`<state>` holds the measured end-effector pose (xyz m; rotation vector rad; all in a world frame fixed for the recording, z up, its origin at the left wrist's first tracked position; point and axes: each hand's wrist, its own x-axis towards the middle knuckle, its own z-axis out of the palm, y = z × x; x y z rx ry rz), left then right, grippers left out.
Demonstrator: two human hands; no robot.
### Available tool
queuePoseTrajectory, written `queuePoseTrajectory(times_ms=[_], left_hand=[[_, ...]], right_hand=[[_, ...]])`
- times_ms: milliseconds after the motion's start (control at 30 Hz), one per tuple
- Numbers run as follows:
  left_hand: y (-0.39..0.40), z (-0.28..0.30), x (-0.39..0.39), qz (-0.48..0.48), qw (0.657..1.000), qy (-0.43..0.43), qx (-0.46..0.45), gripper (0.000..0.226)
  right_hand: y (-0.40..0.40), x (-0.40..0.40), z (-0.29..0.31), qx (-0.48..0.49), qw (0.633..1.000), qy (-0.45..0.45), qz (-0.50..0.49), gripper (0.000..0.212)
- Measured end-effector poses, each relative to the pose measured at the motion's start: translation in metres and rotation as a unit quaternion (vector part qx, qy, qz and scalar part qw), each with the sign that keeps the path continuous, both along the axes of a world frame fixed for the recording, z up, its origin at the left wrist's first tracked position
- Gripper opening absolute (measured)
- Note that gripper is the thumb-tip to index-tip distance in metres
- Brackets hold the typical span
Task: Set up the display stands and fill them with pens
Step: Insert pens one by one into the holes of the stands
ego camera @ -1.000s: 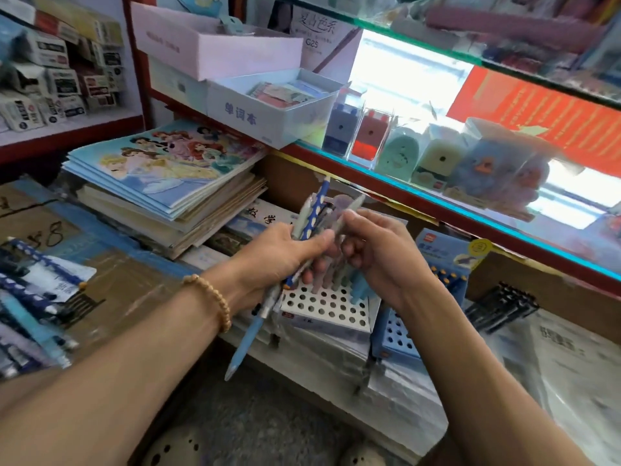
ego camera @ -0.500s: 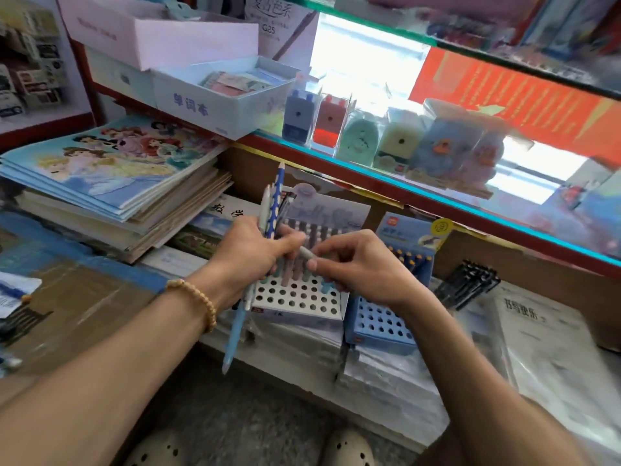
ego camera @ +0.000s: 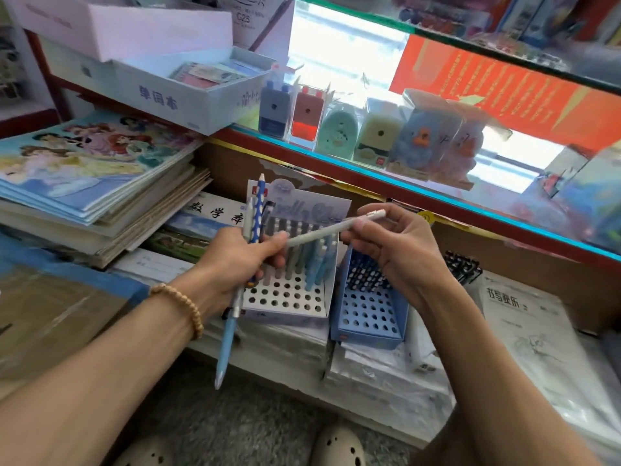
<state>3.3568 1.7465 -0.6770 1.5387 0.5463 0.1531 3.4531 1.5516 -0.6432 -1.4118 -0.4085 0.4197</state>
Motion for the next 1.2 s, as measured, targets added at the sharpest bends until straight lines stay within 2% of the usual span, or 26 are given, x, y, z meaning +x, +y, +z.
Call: queuePoseTrajectory(times_ms=[67,200,300,400,533,633,800,1200], left_hand=[[-0.002,-0.002,0.001,-0.025,1.0,0.012,0.001,0.023],[-0.006,-0.004,-0.001,-0.05,0.998,0.032,0.026,0.026],[-0.004,-0.002,-0.004,-0.025,0.997,0.029,0.06,0.026],[0.003,0.002,-0.007,0.008,0.997,0.02,0.071,0.023],[0.006,0.008,-0.01,0.011,0.999,-0.004,0.05,0.018],[0.008,0.012,-0.011,0.009,0.999,-0.01,0.045,0.015],[0.012,0.016,-0.016,0.018,0.999,-0.021,0.037,0.015],[0.018,0.021,-0.021,0.024,0.999,-0.033,0.009,0.012]], right_hand=[[0.003,0.001,0.001,0.061,0.997,0.033,-0.031,0.025],[0.005,0.005,0.0,0.034,0.998,0.005,-0.056,0.016],[0.008,0.01,-0.001,-0.044,0.99,-0.062,-0.118,0.011],[0.019,0.017,-0.009,-0.141,0.958,-0.175,-0.176,0.011],[0.035,0.022,-0.029,-0.227,0.91,-0.294,-0.182,0.019],[0.046,0.02,-0.036,-0.26,0.89,-0.336,-0.165,0.018],[0.053,0.021,-0.046,-0.309,0.876,-0.348,-0.125,0.02],[0.06,0.026,-0.053,-0.312,0.871,-0.358,-0.126,0.023]])
